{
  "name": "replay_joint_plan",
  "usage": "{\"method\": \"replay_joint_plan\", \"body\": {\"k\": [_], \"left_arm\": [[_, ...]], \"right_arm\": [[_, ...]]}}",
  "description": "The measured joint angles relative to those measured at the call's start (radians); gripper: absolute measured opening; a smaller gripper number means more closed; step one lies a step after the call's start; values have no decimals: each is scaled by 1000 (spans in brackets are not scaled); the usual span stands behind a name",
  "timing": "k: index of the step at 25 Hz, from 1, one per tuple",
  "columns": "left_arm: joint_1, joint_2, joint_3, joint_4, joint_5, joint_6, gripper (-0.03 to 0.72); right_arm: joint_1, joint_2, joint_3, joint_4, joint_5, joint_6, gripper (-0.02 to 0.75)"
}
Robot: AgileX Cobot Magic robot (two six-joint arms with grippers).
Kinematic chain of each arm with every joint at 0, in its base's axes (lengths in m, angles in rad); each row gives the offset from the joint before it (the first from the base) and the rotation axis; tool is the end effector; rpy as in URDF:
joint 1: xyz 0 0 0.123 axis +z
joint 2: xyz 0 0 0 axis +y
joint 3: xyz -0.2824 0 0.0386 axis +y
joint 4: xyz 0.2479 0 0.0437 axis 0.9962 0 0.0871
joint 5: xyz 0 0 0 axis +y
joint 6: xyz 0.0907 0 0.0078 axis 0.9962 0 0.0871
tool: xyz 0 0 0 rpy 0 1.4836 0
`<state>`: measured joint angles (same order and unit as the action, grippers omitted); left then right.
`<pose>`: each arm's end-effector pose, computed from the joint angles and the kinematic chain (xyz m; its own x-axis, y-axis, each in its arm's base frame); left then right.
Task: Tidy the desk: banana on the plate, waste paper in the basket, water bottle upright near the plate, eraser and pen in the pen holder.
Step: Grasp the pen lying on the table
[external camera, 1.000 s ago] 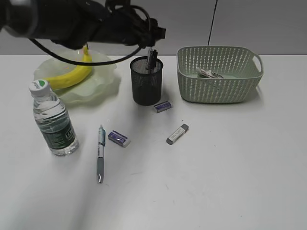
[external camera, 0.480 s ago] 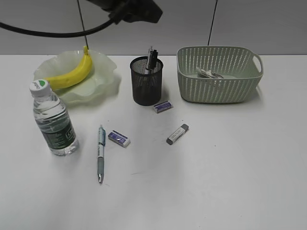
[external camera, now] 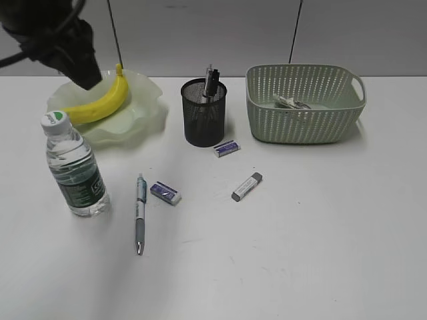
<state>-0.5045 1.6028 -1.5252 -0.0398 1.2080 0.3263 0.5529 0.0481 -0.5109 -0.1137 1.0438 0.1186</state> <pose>0.2883 -0.1630 0.3436 -0.6239 0.6951 -0.3571 0.7214 0.6880 0.0789 0.0063 -0.0066 0.2821 -0.4280 -0.1925 -0.8830 -0.4236 0.9058 0.0078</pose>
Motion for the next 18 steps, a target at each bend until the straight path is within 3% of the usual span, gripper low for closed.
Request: {"method": "replay_joint_plan", "body": {"k": [5,10,18], "left_arm": [[75,-177,93,40,-2,-103,244],[159,-439,315,51,-108,-168,241],[170,-965,692,50,-213,-196,241]], "right_arm": [[0,0,0,0,0,0,293],[0,0,0,0,0,0,293],[0,1,0,0,-2,0,293]]}}
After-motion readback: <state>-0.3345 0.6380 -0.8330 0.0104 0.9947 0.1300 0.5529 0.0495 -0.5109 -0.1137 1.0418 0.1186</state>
